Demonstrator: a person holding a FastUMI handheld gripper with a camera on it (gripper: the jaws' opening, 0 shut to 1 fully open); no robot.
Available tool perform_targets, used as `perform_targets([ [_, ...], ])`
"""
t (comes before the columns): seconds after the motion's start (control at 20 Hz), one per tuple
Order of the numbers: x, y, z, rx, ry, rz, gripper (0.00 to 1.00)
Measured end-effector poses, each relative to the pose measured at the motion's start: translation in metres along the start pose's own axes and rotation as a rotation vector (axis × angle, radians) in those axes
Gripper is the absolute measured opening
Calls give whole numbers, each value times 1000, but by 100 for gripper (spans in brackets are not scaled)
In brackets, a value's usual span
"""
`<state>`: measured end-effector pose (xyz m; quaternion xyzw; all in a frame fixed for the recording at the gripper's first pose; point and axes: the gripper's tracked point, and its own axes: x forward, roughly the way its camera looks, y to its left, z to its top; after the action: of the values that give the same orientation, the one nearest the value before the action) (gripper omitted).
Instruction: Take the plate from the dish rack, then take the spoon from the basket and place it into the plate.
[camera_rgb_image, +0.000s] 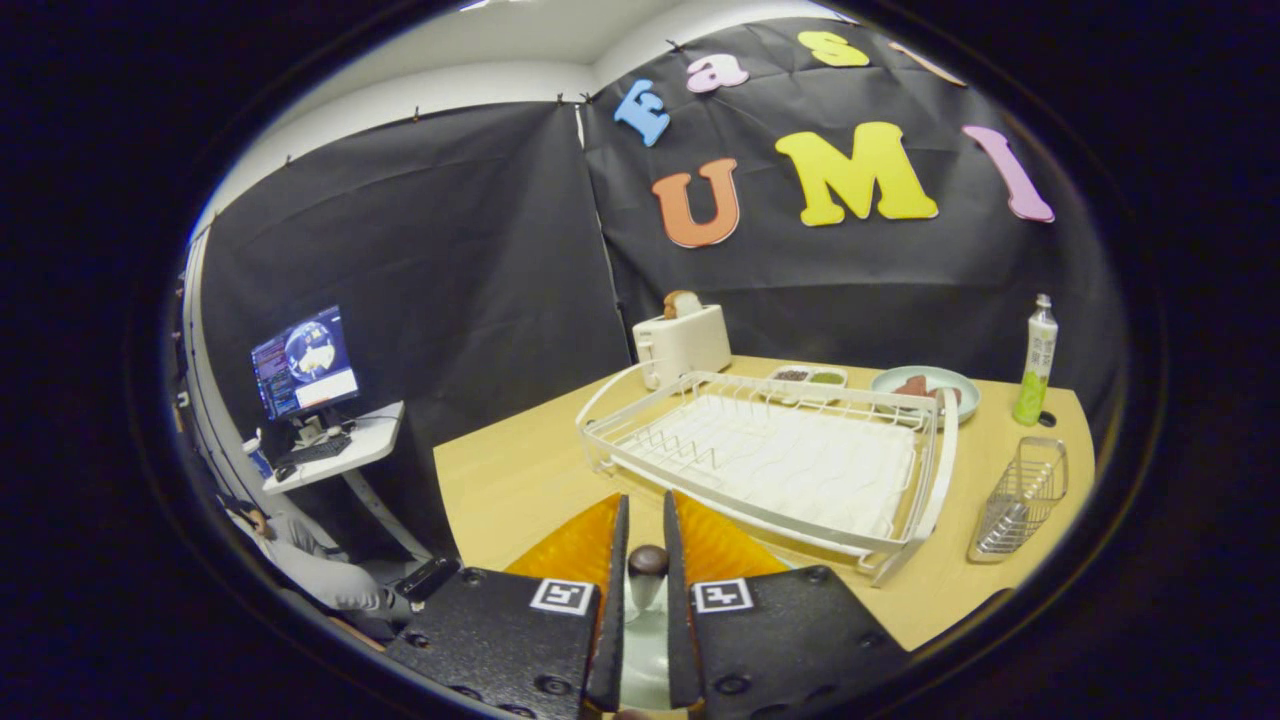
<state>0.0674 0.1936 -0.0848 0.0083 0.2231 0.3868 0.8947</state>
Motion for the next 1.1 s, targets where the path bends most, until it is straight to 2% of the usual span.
perform_targets([
  [0.05, -2, -1, 5, -3, -12, -6, 39],
  [0.1, -5, -3, 9, -10, -24, -21, 48],
  [0.25, -14, -14, 22, -45, -74, -94, 91],
  [0.3, -16, -16, 25, -54, -94, -123, 96],
  [0.55, -38, -28, 50, -96, -218, -288, 99],
  [0.7, -65, -49, 65, -85, -309, -478, 100],
  [0.9, -105, -58, 73, -77, -392, -669, 100],
  [1.1, -135, -54, 61, -56, -418, -779, 100],
])
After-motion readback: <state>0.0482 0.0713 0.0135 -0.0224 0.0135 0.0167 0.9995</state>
